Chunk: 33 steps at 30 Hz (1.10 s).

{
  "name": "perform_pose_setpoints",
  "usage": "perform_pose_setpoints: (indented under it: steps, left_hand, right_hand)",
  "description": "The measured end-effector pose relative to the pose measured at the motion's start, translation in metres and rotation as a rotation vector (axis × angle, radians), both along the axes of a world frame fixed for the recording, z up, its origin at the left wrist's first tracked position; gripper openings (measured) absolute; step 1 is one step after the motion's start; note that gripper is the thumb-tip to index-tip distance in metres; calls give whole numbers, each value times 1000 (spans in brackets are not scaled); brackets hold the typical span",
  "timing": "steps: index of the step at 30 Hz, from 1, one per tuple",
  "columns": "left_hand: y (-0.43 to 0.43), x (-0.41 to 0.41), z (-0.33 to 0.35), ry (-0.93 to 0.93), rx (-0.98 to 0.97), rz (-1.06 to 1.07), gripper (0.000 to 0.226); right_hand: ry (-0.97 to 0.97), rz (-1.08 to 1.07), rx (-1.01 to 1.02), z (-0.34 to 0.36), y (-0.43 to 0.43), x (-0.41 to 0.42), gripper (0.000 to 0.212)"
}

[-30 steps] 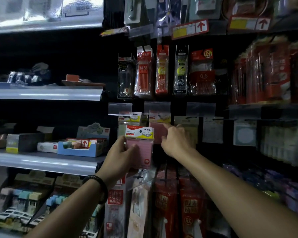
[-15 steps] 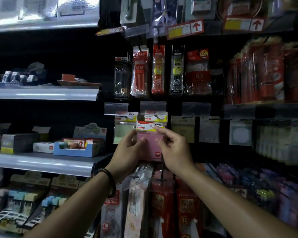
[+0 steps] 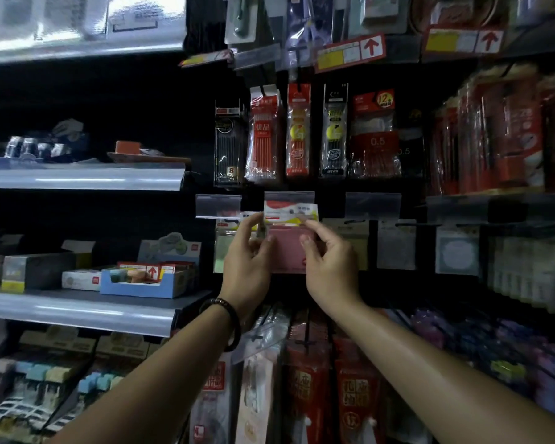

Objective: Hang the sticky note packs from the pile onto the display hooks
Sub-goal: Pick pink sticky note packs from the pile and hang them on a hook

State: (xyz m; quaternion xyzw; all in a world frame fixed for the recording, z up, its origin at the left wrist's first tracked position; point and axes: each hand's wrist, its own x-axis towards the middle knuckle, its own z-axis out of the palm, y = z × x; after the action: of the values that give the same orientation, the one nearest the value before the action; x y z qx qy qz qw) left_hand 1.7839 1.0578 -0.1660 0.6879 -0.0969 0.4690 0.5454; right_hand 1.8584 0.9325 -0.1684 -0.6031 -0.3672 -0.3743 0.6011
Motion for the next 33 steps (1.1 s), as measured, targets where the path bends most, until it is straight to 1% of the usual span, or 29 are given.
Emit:
perform_pose_setpoints:
  steps: [6, 7, 9, 11, 15, 17, 19, 21, 24, 27, 30, 33]
  left_hand:
    - [12, 20, 2, 83, 1, 93, 30]
    - [12, 22, 3, 93, -1, 112, 33]
    - [12, 25, 2, 102, 27, 185, 44]
    - [10, 23, -1, 116, 97, 295, 50]
    - [8, 22, -11, 167, 290, 404, 44]
    - [9, 19, -16, 208, 355, 414, 42]
    - [7, 10, -22, 212, 401, 424, 36]
    - [3, -3, -28, 169, 433, 428, 29]
    - [-6, -29, -42, 100, 474, 404, 20]
    - [-16, -51, -71, 47, 553, 402, 17]
    - [-31, -74, -112, -13, 598, 358, 25]
    - [-53, -96, -164, -68, 601, 272, 28]
  right_hand:
    - [59, -36, -99, 5, 4, 12, 43]
    - [72, -48, -110, 6, 5, 14, 44]
    - [102, -90, -153, 8, 7, 18, 42]
    - [119, -174, -260, 13, 9, 25, 45]
    - [173, -355, -542, 23, 5, 26, 59]
    - [188, -411, -615, 27, 1, 23, 68]
    - [193, -455, -658, 26, -3, 19, 74]
    - [167, -472, -634, 21, -10, 13, 68]
    - [14, -460, -513, 5, -32, 3, 40]
    - [-127, -396, -475, -18, -60, -9, 18]
    - [-238, -331, -377, -50, -95, -32, 14]
    - [-239, -297, -343, -97, -133, -57, 14]
